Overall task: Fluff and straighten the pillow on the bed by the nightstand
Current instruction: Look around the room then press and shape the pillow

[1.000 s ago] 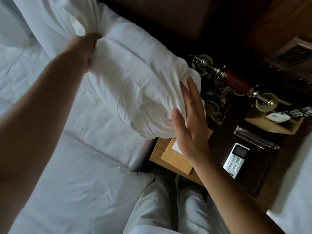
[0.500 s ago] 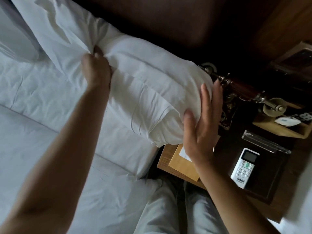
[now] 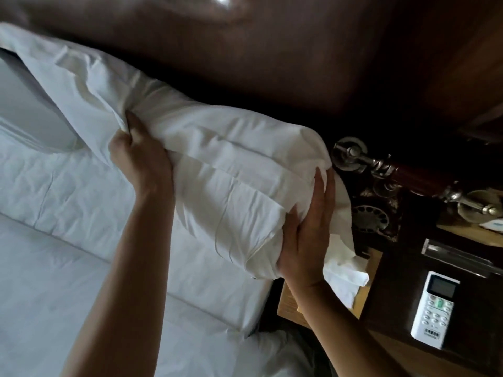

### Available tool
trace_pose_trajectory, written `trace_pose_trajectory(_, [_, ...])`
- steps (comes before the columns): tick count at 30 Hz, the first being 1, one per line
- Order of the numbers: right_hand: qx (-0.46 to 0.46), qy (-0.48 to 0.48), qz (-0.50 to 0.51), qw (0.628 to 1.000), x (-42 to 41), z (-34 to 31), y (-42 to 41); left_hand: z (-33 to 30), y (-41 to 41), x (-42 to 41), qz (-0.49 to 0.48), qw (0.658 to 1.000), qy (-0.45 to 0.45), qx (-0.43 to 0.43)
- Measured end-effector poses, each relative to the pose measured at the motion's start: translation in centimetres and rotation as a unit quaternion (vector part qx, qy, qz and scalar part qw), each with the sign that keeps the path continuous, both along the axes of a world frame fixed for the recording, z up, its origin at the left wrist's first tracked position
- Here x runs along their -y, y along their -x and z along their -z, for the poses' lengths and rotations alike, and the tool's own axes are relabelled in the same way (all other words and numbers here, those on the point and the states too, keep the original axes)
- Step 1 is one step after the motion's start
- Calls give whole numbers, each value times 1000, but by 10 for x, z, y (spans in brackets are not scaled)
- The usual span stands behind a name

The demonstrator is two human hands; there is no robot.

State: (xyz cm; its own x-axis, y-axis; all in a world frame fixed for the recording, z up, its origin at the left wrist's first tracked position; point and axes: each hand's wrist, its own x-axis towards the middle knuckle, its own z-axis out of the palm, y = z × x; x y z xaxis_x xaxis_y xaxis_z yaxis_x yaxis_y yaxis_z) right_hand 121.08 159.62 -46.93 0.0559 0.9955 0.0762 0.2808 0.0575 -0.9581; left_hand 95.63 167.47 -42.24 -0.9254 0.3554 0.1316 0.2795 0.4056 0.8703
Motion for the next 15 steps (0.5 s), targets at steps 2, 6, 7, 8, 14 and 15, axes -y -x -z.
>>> trace_pose_trajectory(2, [-2,9,-5,1000,-3,6,14,1,7,-1,12,1000,-8,-11])
trace_pose_trajectory(6, [-6,-4,-25,1000,-18,17,48,-2,33,-6,-11,1000,7,-12])
trace_pose_trajectory(7, [-9,-3,-33,999,-23,20,57,-3,42,-8,-15,1000,8,-11])
trace_pose_trajectory(8, [-12,0,-42,999,-29,23,67,-4,51,-10,-15,1000,4,-8])
trace_pose_trajectory(14, [-30,12,-77,997,-61,32,120,-2,105,-24,-40,999,-4,-9])
trace_pose_trajectory(15, [-32,17,-85,996,-66,32,126,-2,112,-27,-42,999,5,-10])
